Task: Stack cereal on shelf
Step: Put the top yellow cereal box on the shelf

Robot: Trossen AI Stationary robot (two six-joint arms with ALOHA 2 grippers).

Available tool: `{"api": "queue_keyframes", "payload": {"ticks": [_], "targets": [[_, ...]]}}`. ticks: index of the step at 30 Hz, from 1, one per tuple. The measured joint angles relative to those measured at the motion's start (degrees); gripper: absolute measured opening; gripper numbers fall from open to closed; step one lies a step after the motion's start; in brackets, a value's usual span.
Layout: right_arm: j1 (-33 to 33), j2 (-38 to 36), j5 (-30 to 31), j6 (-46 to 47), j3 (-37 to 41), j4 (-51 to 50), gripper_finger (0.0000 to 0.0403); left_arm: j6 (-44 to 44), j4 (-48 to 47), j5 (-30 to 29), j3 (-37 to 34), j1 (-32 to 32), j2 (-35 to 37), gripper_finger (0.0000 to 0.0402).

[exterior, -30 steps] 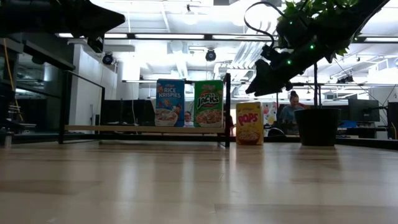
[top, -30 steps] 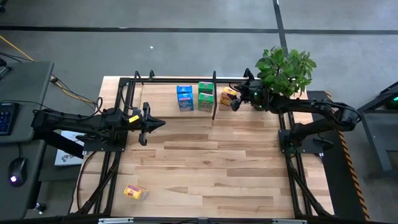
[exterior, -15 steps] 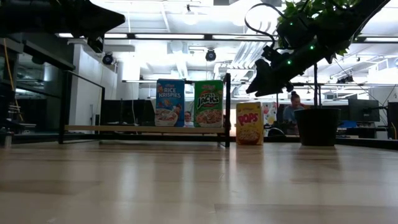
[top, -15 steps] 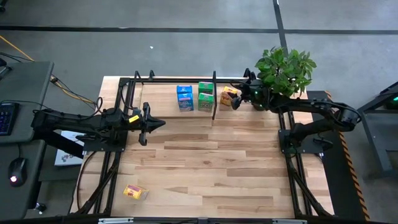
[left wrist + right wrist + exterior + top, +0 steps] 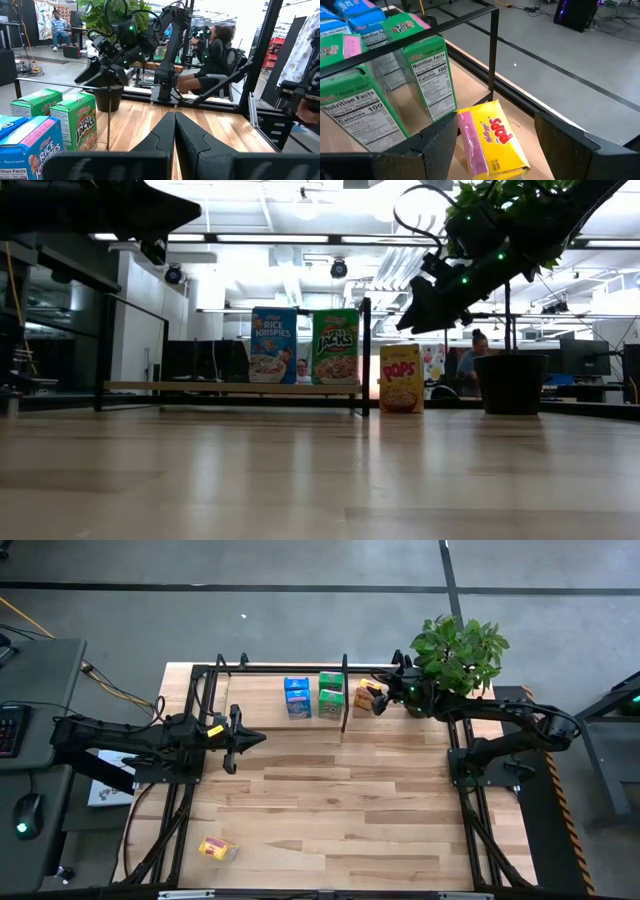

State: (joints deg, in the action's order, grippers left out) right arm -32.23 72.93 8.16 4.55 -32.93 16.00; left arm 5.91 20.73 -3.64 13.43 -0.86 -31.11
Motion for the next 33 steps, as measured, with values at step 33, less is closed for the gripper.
{"api": "queue_keyframes", "payload": {"ticks": [33], "targets": [[0.11, 1.37, -2.4, -1.72, 0.0, -6.49, 0.039, -0.07, -0.42, 0.0, 0.0, 0.0, -0.02, 0.0003]]}}
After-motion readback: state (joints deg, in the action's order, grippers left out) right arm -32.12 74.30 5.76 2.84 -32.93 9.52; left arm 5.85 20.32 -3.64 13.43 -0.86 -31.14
